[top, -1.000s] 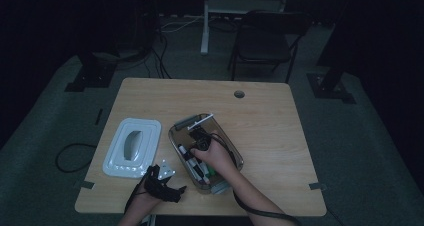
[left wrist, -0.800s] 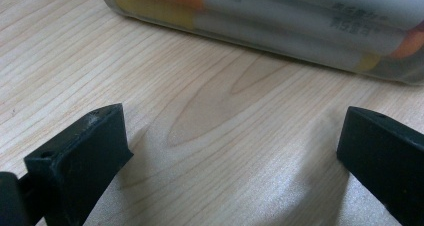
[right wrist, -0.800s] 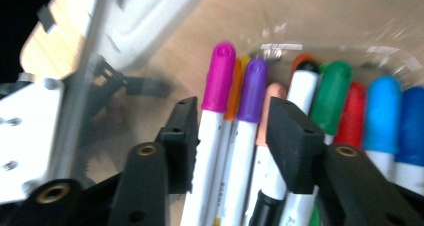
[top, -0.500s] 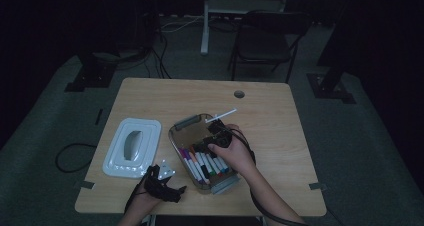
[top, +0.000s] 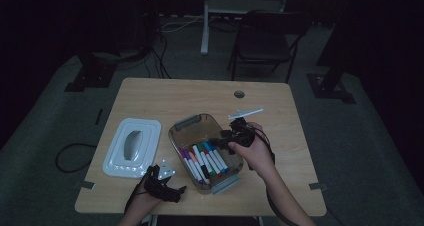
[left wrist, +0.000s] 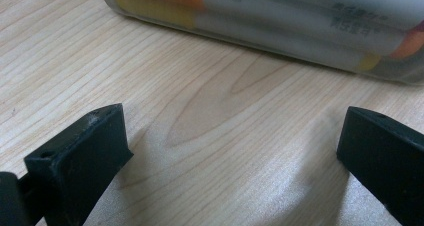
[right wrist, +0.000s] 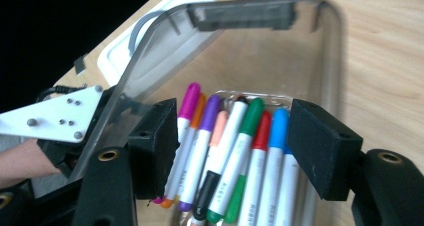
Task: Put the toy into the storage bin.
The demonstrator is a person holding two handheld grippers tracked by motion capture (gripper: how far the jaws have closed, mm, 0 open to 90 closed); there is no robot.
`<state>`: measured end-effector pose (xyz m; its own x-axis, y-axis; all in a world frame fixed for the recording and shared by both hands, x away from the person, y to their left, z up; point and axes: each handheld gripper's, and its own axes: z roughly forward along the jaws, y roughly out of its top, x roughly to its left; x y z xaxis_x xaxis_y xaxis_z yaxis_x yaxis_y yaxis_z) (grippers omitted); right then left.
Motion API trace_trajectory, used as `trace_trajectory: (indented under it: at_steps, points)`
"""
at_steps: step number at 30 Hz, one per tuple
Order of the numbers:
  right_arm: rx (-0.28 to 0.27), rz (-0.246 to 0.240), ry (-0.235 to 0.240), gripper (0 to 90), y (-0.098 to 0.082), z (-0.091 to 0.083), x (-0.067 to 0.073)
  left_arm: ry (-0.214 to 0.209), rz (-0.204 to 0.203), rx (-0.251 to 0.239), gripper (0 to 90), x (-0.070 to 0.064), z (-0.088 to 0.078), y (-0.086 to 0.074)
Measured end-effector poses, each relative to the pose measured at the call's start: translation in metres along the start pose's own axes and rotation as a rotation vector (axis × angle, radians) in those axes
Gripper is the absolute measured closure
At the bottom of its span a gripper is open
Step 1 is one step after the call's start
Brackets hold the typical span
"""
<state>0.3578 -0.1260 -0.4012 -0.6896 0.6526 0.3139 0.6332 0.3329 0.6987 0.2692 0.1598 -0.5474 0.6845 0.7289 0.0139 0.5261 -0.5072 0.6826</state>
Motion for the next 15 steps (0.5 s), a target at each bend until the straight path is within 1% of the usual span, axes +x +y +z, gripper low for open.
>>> trace_trajectory:
  at_steps: [2,4,9,11,15]
  points:
    - [-0.019,-0.008,-0.01,34.9,-0.001,-0.007,-0.005,0.0,0.0,0.0,0.7,0.0,0.0,0.0]
    - [-0.04,-0.003,-0.032,34.7,-0.003,-0.013,-0.011,0.0,0.0,-0.001,0.6,0.0,0.0,0.0]
    - [-0.09,0.017,-0.064,33.3,-0.008,-0.027,-0.027,0.001,0.0,-0.001,0.7,0.0,0.0,0.0]
    - [-0.101,0.011,-0.081,32.7,-0.011,-0.03,-0.032,0.001,-0.001,0.0,0.7,0.0,0.0,0.0]
    - [-0.124,0.019,-0.117,32.3,-0.019,-0.037,-0.046,0.002,-0.001,0.0,0.6,0.0,0.0,0.0]
